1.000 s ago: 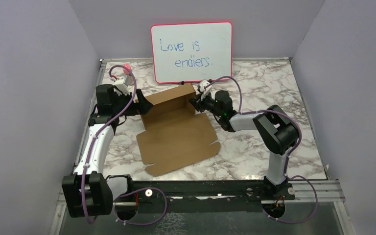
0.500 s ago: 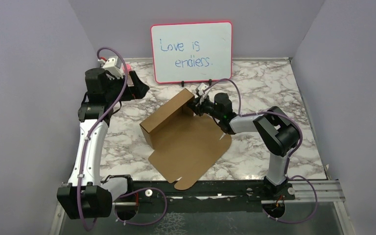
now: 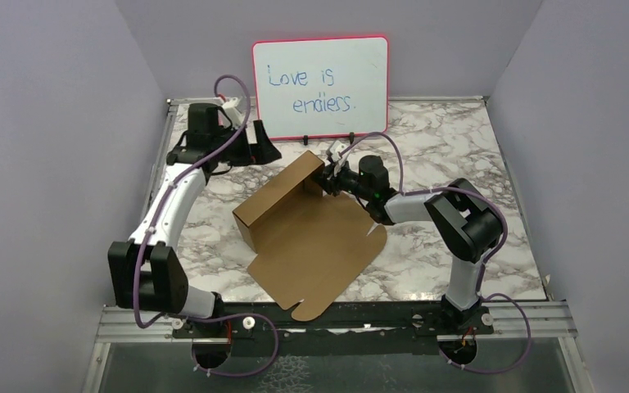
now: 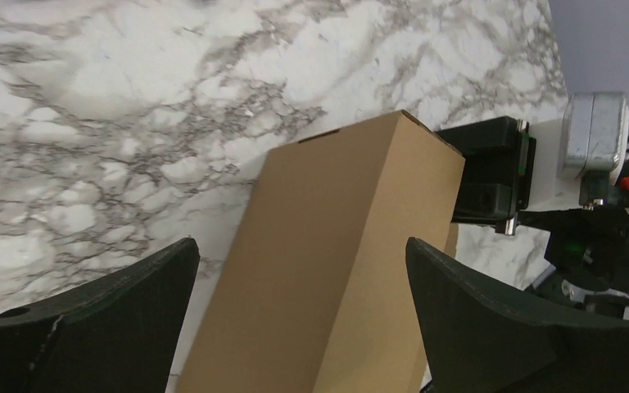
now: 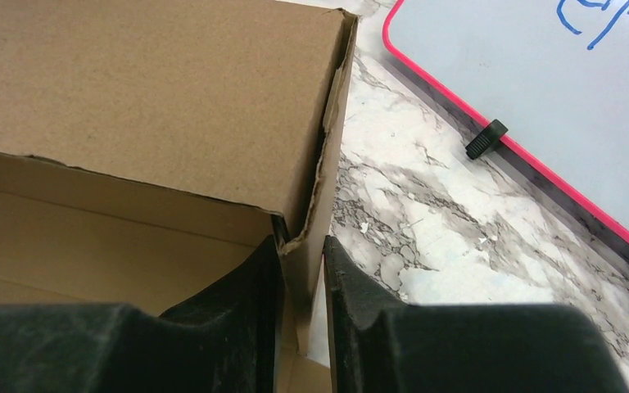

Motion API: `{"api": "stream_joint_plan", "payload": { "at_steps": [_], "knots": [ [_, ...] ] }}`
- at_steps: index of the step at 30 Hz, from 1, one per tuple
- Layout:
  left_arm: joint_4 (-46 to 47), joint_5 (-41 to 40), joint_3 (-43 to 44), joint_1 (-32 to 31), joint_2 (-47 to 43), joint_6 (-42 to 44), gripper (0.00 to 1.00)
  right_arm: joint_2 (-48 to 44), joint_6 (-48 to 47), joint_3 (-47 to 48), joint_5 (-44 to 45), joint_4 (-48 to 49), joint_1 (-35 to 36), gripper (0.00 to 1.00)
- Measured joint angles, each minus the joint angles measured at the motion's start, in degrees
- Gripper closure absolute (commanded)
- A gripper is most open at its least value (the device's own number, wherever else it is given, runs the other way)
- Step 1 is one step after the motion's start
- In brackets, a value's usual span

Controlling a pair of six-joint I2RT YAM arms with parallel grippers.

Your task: Fold the paper box

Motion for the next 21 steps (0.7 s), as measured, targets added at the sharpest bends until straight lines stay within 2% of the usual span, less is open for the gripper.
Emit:
{"api": "stream_joint_plan", "payload": {
  "at_steps": [7, 13, 21],
  "knots": [
    [0.4, 3.0, 3.0, -6.1, 7.2, -1.1, 0.04, -0.1, -0.1, 0.0, -0.5, -0.2, 0.0, 0.72],
    [2.9, 5.1, 5.2, -7.4, 11.9, -1.5, 0.06, -0.1, -0.1, 0.0, -0.4, -0.2, 0.0, 0.72],
    [6.3, 9.3, 0.9, -7.5, 14.2, -3.0, 0.09, -0.1, 0.9, -0.6, 1.2, 0.6, 0.0, 0.72]
  ]
}}
